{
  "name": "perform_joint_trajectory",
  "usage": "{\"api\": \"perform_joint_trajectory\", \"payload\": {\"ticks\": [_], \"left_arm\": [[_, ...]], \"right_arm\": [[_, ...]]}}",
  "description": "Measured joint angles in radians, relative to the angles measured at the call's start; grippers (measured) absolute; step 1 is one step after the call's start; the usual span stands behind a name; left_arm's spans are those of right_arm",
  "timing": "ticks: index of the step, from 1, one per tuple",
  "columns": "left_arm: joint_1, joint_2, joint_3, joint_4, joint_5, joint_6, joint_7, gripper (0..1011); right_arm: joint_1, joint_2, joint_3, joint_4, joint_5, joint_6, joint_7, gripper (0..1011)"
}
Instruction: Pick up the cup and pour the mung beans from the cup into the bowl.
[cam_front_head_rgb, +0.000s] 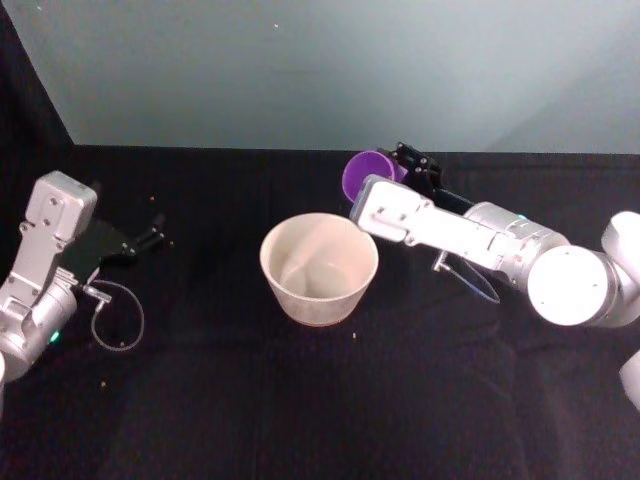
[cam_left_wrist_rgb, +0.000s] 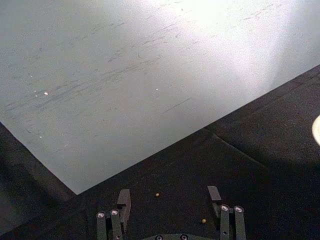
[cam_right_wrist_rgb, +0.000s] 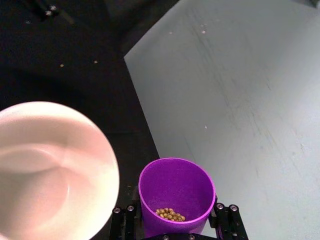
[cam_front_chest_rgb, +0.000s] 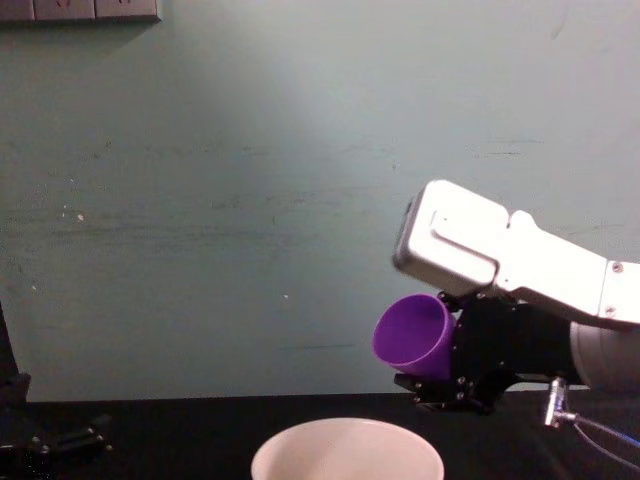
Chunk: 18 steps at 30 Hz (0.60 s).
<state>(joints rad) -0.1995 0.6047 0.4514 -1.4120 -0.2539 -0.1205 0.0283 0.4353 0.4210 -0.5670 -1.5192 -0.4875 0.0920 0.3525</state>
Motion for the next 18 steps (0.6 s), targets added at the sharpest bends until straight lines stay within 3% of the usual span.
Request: {"api": "perform_joint_trajectory", "payload": {"ticks": [18], "left_arm": [[0.0,0.0,0.0,0.0,0.0,0.0,0.0,1000]], "right_arm": [[0.029,-0.001,-0.104,-0.036,-0.244,0.031,0.017,734]]}}
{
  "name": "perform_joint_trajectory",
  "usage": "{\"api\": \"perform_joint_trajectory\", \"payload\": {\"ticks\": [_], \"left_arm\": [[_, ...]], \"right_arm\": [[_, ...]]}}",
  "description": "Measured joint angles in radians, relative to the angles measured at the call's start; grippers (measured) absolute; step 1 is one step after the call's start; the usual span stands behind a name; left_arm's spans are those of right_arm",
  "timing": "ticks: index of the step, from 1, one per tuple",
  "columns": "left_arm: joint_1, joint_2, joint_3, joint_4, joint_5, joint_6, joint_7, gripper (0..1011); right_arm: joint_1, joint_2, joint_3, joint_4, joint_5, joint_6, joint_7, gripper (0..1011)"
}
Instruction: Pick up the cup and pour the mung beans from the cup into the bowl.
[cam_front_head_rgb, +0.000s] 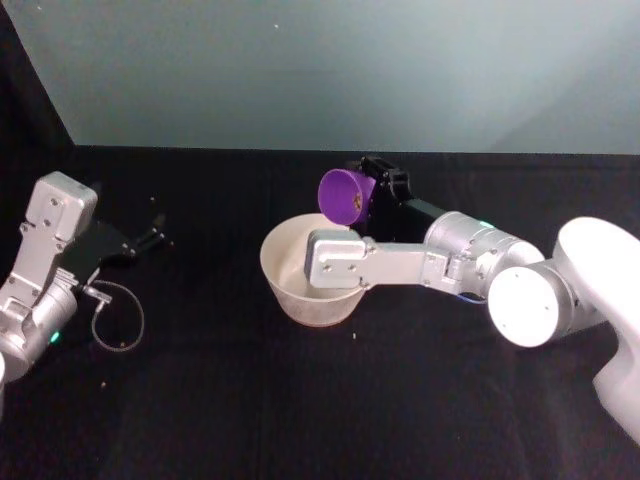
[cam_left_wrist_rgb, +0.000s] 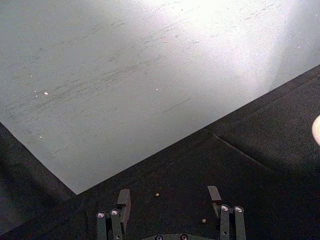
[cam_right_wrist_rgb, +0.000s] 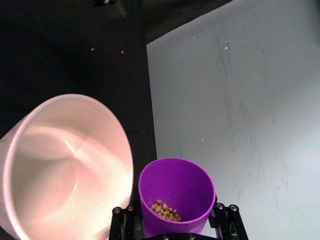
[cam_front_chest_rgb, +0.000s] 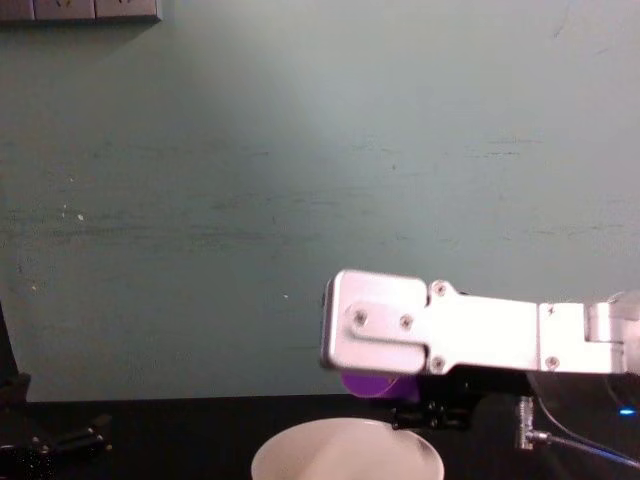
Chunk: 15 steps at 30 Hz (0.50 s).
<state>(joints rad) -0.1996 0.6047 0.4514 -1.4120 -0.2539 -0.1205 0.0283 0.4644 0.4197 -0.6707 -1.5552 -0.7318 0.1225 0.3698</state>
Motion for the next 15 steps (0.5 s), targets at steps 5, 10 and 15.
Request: {"api": "perform_joint_trajectory", "payload": {"ticks": [5,10,15], "left_arm": [[0.0,0.0,0.0,0.0,0.0,0.0,0.0,1000],[0.0,0.0,0.0,0.0,0.0,0.0,0.0,1000],[0.0,0.0,0.0,0.0,0.0,0.0,0.0,1000]], "right_arm": [[0.003,-0.002,-0.024,-0.003,-0.059,0.009,0.01,733],[0.004,-0.002,-0.045,-0.006,-0.12,0.021,0.02,734],[0.005,-0.001,-0.067,-0.011,-0.178,0.028,0.02,733]]}}
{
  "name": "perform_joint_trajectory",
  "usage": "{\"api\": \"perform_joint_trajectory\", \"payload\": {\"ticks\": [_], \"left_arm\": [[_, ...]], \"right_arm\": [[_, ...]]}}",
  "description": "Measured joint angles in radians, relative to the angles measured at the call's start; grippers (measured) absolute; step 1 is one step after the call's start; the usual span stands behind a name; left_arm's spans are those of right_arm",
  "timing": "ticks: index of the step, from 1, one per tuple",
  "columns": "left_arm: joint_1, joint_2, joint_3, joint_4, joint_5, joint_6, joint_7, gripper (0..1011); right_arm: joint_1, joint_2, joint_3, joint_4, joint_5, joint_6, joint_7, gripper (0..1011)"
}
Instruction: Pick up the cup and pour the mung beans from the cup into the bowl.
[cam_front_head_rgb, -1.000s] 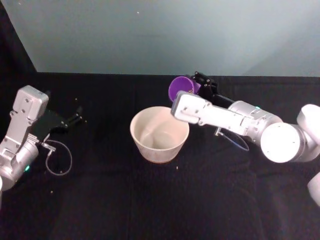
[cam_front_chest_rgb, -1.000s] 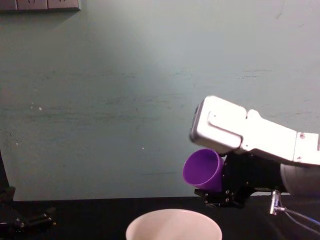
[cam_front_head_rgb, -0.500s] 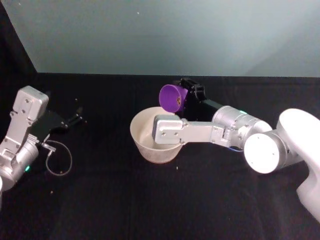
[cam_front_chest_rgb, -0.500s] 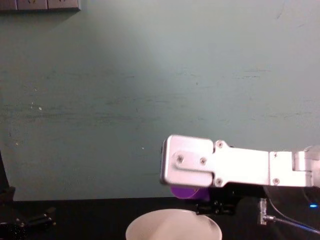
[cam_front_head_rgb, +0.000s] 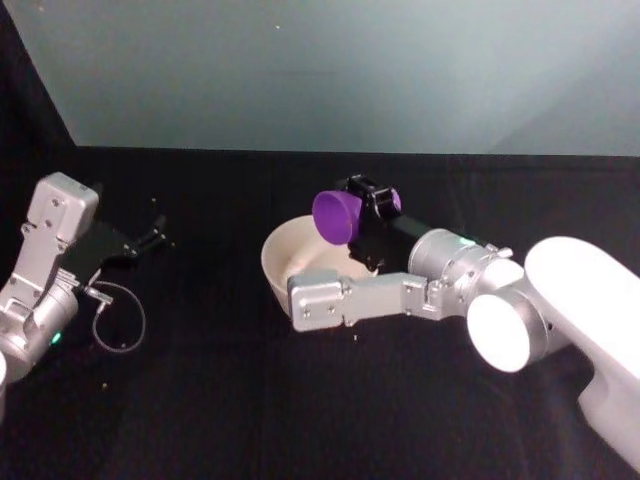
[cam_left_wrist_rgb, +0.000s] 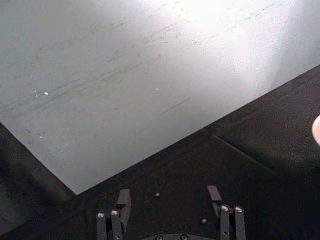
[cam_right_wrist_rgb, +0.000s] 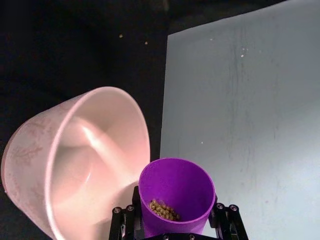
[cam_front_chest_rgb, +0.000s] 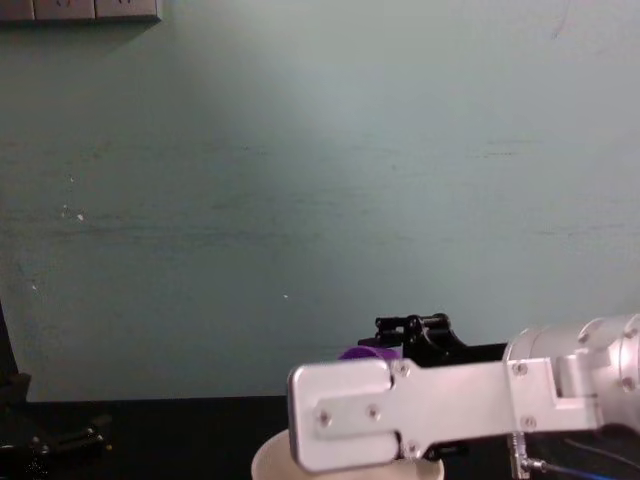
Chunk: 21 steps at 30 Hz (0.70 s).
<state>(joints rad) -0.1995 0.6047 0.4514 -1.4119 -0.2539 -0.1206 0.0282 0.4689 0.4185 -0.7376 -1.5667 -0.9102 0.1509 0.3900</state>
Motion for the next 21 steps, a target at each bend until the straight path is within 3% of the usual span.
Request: {"api": "perform_joint_trajectory", "payload": {"ticks": [8,21], "left_arm": [[0.0,0.0,0.0,0.0,0.0,0.0,0.0,1000],[0.0,0.0,0.0,0.0,0.0,0.0,0.0,1000]], "right_arm": [[0.002,0.006,-0.034,-0.007,-0.108,0.009,-0.009,734],[-0.001,0.005,-0.044,-0.008,-0.173,0.002,-0.022,733]]}}
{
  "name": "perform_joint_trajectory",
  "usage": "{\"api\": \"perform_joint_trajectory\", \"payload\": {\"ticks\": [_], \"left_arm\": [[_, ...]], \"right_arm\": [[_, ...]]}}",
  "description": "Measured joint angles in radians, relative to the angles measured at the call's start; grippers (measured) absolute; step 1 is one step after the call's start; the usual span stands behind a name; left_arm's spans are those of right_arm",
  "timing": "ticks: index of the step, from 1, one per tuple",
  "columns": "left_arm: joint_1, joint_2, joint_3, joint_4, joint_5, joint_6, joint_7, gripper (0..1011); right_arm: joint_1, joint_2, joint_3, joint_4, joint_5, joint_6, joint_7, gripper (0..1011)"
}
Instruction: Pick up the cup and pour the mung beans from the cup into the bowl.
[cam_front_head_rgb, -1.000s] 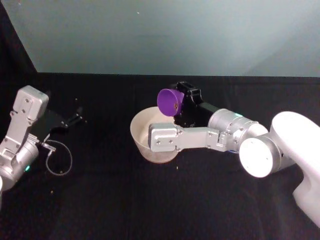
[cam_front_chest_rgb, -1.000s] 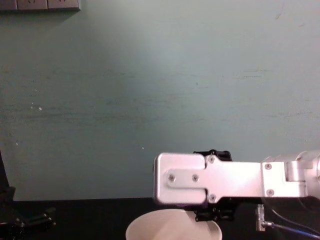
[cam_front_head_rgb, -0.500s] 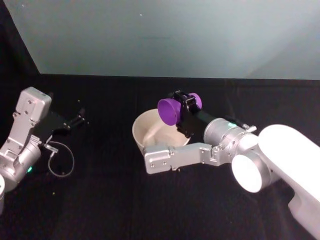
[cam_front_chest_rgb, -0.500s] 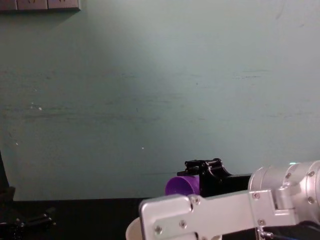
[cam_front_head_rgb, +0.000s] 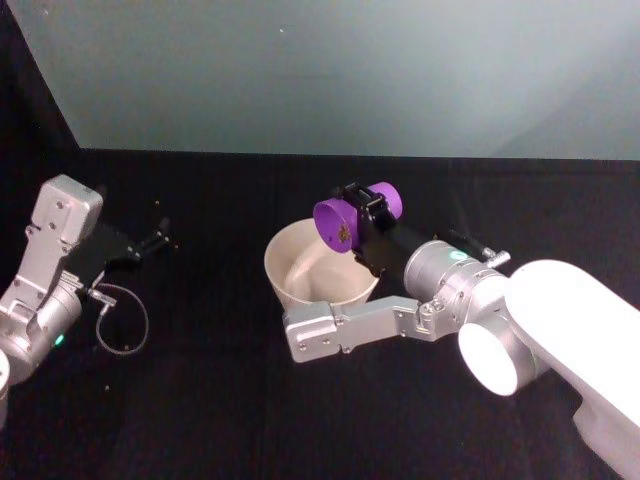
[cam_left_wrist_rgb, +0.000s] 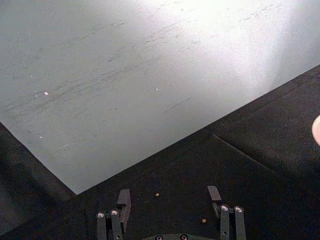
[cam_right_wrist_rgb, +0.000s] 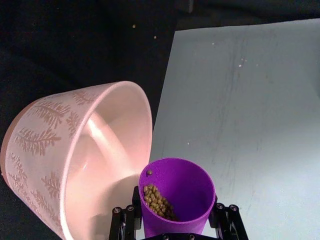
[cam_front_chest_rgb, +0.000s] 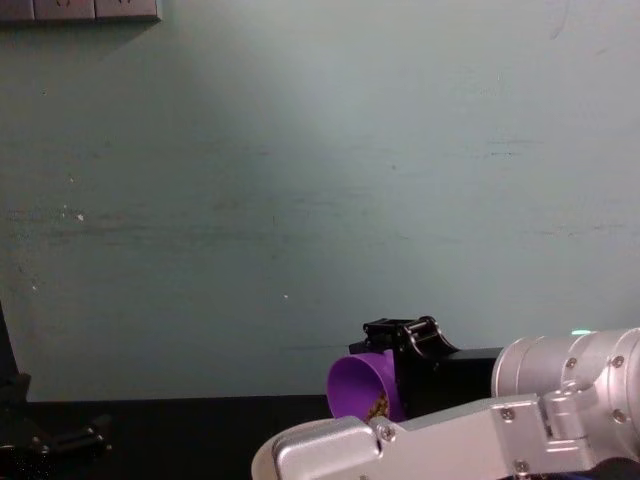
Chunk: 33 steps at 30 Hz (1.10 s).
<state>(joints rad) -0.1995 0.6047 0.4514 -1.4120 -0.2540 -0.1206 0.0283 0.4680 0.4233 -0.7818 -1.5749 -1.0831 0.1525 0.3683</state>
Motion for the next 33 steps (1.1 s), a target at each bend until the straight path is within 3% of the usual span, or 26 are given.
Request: {"api": "perform_joint_trajectory", "payload": {"ticks": [12,33], "left_arm": [[0.0,0.0,0.0,0.0,0.0,0.0,0.0,1000],[0.0,0.0,0.0,0.0,0.0,0.0,0.0,1000]], "right_arm": [[0.009,0.0,-0.028,0.007,-0.06,-0.002,0.012,734],[0.008,-0.001,-0.035,-0.001,-0.095,0.008,0.018,733]]}}
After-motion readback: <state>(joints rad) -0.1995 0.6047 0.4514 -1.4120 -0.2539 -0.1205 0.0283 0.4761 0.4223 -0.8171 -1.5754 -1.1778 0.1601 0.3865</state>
